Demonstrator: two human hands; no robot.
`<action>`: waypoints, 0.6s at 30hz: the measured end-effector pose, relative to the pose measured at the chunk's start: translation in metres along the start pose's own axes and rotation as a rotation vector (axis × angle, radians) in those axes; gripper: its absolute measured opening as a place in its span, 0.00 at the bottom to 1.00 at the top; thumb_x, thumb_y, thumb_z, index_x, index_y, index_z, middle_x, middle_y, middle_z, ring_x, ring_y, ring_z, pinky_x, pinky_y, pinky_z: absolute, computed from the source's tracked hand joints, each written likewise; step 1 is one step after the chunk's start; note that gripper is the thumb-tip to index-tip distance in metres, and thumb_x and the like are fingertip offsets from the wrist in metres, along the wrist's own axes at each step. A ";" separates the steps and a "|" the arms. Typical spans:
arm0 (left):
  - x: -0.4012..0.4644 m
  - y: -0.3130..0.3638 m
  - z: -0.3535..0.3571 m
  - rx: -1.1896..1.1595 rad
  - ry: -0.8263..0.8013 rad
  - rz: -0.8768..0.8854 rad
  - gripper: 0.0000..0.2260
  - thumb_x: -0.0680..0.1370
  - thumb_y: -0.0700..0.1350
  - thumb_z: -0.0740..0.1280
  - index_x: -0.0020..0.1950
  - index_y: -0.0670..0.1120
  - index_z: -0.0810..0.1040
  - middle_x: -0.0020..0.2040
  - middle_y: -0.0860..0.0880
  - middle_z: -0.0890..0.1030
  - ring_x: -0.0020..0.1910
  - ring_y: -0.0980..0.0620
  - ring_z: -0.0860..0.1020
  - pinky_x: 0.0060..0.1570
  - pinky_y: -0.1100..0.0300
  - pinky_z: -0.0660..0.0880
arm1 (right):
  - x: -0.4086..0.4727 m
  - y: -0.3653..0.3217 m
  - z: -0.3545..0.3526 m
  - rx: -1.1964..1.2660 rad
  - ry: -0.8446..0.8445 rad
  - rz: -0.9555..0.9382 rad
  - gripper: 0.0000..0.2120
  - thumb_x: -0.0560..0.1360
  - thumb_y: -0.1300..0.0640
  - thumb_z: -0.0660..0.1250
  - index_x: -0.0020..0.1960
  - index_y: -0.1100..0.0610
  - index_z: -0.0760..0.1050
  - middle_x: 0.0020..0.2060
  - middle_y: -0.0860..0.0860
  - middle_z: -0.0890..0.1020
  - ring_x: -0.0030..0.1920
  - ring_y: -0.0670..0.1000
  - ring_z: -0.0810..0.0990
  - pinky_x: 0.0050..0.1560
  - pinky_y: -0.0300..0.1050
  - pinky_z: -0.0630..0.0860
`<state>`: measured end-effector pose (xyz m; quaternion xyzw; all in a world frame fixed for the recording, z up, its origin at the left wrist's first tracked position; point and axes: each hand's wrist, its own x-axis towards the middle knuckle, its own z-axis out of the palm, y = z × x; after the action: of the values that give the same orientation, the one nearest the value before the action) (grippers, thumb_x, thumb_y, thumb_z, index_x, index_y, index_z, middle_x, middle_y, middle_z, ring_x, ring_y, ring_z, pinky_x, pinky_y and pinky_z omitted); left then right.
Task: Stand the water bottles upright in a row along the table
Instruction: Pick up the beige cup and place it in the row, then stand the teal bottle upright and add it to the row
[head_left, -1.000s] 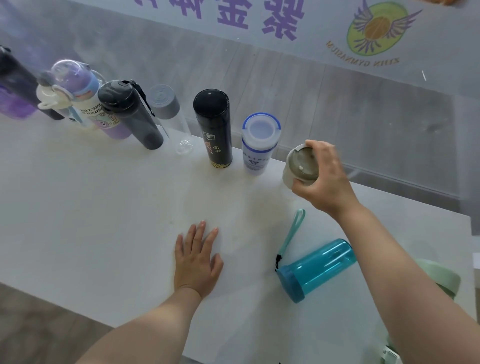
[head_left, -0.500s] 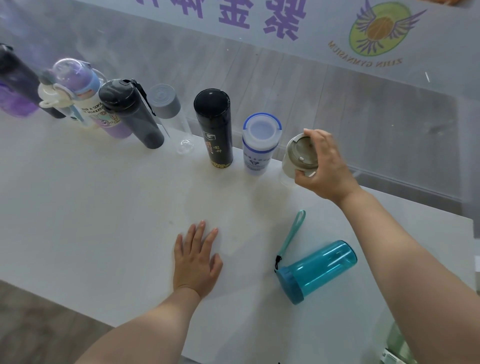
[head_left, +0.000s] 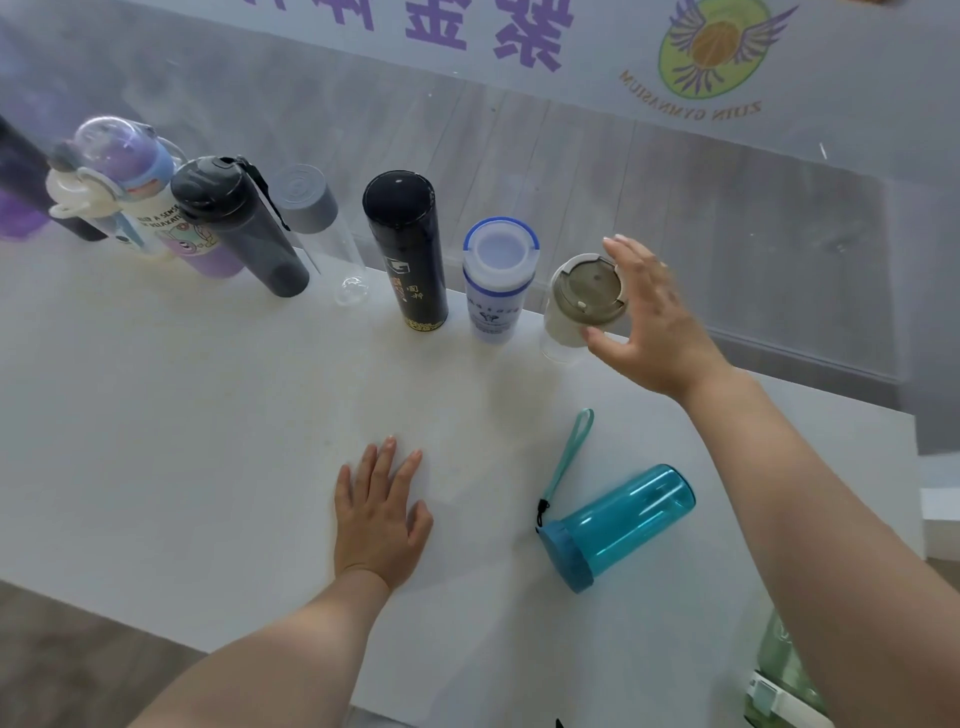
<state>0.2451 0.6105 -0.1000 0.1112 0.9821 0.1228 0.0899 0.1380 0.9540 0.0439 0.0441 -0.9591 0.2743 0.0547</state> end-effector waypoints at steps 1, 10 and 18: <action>0.000 0.000 0.000 -0.001 0.001 -0.001 0.27 0.73 0.53 0.55 0.73 0.52 0.66 0.76 0.46 0.64 0.75 0.46 0.58 0.73 0.42 0.51 | -0.008 -0.002 -0.001 -0.001 0.060 -0.011 0.34 0.73 0.56 0.68 0.75 0.59 0.59 0.73 0.55 0.64 0.74 0.55 0.61 0.74 0.49 0.58; -0.001 0.000 0.001 0.004 0.007 -0.002 0.27 0.73 0.53 0.55 0.73 0.52 0.65 0.76 0.46 0.63 0.76 0.46 0.57 0.73 0.42 0.50 | -0.143 -0.012 0.039 0.015 -0.093 0.028 0.25 0.68 0.73 0.62 0.63 0.58 0.72 0.58 0.54 0.77 0.61 0.53 0.73 0.65 0.51 0.70; -0.001 0.000 0.001 0.008 0.009 -0.007 0.27 0.73 0.54 0.54 0.73 0.53 0.65 0.76 0.46 0.62 0.76 0.47 0.56 0.73 0.42 0.49 | -0.214 -0.021 0.070 -0.168 -0.275 -0.027 0.31 0.61 0.67 0.57 0.63 0.52 0.70 0.60 0.48 0.75 0.64 0.52 0.70 0.73 0.54 0.55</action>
<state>0.2464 0.6107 -0.1007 0.1076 0.9833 0.1191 0.0853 0.3462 0.9108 -0.0317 0.0893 -0.9764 0.1839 -0.0700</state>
